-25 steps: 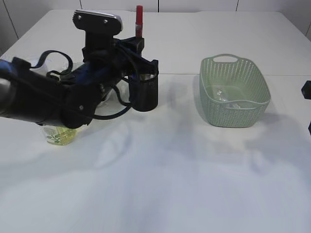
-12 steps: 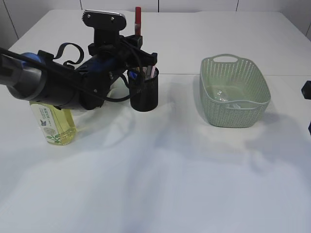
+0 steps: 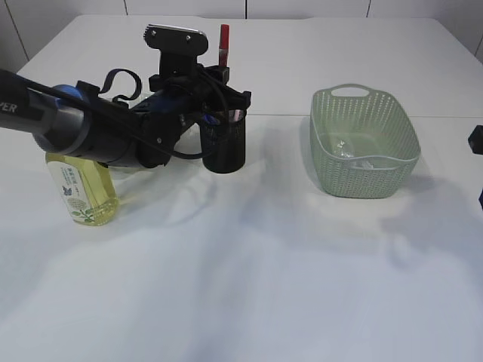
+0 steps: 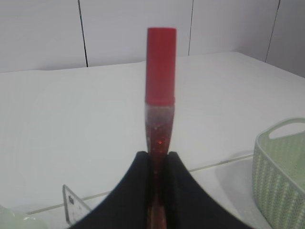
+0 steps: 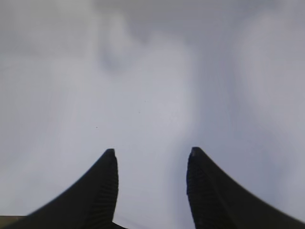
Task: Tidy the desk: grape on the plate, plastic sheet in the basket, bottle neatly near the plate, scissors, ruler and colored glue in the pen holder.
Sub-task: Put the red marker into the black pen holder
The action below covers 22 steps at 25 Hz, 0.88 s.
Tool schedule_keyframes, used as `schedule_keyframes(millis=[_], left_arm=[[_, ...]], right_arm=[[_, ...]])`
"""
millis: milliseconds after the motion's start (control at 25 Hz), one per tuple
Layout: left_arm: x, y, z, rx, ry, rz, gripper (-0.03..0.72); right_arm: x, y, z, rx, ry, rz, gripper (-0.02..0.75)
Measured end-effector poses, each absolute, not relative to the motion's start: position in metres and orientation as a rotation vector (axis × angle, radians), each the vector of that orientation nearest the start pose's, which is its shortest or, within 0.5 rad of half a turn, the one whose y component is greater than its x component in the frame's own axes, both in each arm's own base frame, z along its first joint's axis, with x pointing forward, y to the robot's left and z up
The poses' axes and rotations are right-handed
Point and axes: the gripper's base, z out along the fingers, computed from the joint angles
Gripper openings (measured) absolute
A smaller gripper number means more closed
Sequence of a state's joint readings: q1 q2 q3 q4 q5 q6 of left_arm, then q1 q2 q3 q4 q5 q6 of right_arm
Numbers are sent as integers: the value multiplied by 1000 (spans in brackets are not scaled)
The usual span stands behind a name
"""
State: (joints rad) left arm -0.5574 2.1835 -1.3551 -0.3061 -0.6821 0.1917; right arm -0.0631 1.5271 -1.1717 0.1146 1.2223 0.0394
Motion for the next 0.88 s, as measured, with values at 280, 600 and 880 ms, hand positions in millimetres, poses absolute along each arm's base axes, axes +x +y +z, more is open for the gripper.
schedule_keyframes(millis=[280,600,880], left_arm=[[419,-241,170,282,1653,-304,130],[419,-241,170,282,1653,-304,232],[412,-241,189,318,1750,-335,241]], right_arm=[[281,-8,271,210,3048,166,378],[281,-8,271,210,3048,166,378],[281,-8,271,210,3048,166,378]])
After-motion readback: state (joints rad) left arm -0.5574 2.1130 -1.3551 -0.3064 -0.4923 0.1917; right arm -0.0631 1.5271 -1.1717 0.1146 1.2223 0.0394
